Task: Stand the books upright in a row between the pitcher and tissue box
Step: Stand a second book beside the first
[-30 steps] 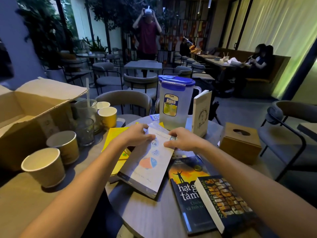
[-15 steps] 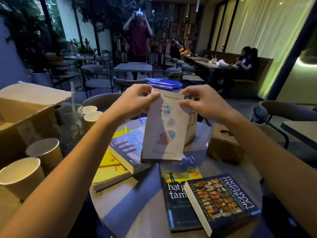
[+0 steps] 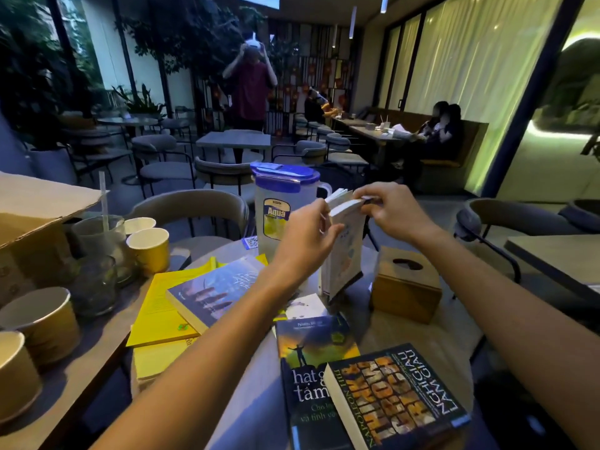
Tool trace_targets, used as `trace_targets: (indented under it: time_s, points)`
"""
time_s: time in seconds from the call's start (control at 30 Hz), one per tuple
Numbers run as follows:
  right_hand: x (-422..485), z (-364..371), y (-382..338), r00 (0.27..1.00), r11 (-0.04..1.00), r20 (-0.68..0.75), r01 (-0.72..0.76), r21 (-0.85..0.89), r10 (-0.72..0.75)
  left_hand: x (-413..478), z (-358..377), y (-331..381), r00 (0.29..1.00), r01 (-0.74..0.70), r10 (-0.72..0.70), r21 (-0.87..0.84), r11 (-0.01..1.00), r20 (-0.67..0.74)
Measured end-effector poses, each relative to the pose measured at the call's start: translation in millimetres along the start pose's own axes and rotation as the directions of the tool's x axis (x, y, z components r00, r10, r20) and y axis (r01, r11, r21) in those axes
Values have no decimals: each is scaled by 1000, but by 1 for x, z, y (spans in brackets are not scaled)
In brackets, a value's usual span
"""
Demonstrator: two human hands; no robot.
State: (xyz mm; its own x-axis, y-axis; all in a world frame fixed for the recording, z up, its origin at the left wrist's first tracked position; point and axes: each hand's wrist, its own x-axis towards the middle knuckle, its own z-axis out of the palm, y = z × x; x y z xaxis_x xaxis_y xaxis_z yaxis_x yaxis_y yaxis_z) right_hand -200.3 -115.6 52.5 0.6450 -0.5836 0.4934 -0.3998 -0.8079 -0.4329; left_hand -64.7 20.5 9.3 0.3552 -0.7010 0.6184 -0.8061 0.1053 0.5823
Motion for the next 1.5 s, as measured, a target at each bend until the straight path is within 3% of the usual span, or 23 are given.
trace_targets:
  time_s: [0.1,0.3,0.47,0.7,0.9,1.07,1.27,1.5]
  points:
    - [-1,14,11,1000,1000,3,-13,-9,13,-2,16,-8,1000,14,-14,41,999,-3]
    - [-1,24,22,995,995,16,-99,6,99,-2,29,-11,996,87,-86,-46,995,33]
    - [-3,30,23,988,984,64,-148,96,142,-16,39,-21,949,285,-268,-89,954,168]
    - [1,37,14,957,923,174,-274,271,233,-15,41,-29,963,266,-255,-134,955,91]
    - [-6,39,16,944,920,227,-297,256,241,-11,46,-38,960,278,-271,-100,956,73]
    - [-4,50,22,946,965,251,-239,107,207,-13,49,-47,953,300,-297,-58,952,57]
    - [-2,62,29,933,939,266,-295,174,244,-11,38,-50,944,329,-323,-132,935,62]
    - [6,67,24,930,943,279,-292,160,241,-3,38,-52,953,298,-290,-103,949,86]
